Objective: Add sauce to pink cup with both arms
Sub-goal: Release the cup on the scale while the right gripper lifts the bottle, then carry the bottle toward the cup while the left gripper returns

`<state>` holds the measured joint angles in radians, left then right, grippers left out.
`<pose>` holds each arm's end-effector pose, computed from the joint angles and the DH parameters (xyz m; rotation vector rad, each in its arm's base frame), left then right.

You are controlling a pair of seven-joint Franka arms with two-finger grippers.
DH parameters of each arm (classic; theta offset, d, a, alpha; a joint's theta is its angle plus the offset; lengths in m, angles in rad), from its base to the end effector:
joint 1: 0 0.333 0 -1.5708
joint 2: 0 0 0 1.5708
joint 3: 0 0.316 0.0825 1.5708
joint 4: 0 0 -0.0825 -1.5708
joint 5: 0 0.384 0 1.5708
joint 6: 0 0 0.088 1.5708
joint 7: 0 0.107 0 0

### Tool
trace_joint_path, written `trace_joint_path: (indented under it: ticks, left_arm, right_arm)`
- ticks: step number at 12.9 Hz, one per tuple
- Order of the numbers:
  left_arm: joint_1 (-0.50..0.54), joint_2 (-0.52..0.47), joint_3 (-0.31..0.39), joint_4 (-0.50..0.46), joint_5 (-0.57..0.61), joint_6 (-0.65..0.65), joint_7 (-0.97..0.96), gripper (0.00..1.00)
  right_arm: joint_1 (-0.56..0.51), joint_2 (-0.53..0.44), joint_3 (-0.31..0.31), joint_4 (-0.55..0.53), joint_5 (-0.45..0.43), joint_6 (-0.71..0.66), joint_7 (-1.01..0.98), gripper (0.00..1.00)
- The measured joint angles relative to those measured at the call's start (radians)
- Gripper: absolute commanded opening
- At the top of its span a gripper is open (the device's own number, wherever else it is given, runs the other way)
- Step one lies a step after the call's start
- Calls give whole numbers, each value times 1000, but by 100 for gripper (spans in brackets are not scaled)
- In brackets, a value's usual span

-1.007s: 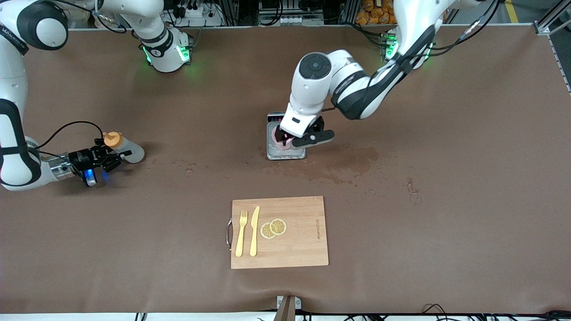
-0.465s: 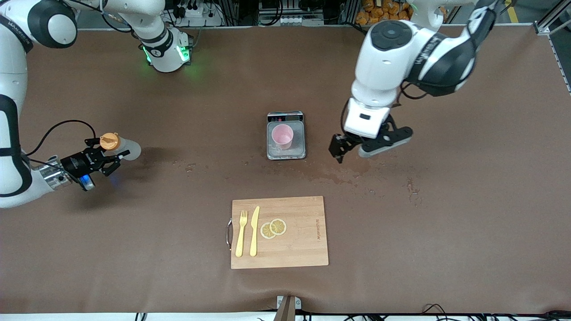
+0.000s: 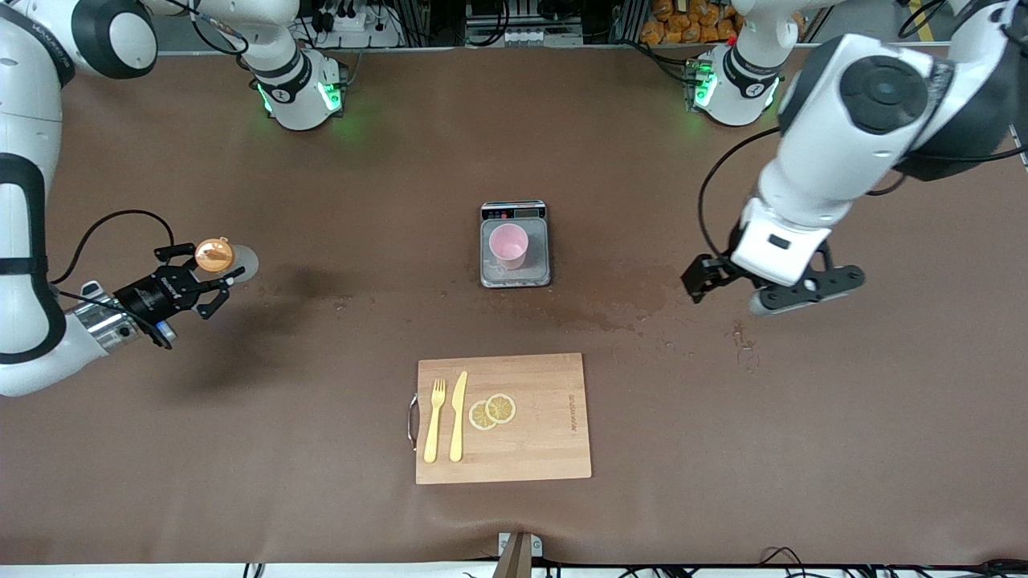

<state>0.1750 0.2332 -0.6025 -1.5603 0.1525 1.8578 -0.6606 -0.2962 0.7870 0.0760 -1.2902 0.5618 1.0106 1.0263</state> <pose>0.5952 -0.2193 0.5389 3.0799 0.3359 0.1549 0.6173 -0.0741 0.2782 -1.9999 1.3950 1.6791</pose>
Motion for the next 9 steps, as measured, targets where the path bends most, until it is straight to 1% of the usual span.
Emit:
trace_joint_path:
  ticks: [2, 5, 6, 7, 9]
  left_arm:
    - [-18, -43, 116, 24, -70, -79, 167, 100]
    - [-87, -127, 331, 29, -133, -196, 406, 100]
    - [-99, -150, 380, 29, -150, -226, 454, 100]
    - [-103, -168, 410, 28, -157, -252, 482, 100]
    - [-109, -204, 439, 8, -158, -276, 523, 100]
  right_arm:
    - [68, -40, 1, 2, -17, -1, 98, 48]
    - [168, -86, 0, 3, -41, 1, 239, 47]
    - [200, -98, 0, 4, -46, 3, 297, 46]
    - [233, -107, 0, 11, -52, 5, 350, 45]
    - [298, -116, -1, 42, -56, 11, 463, 45]
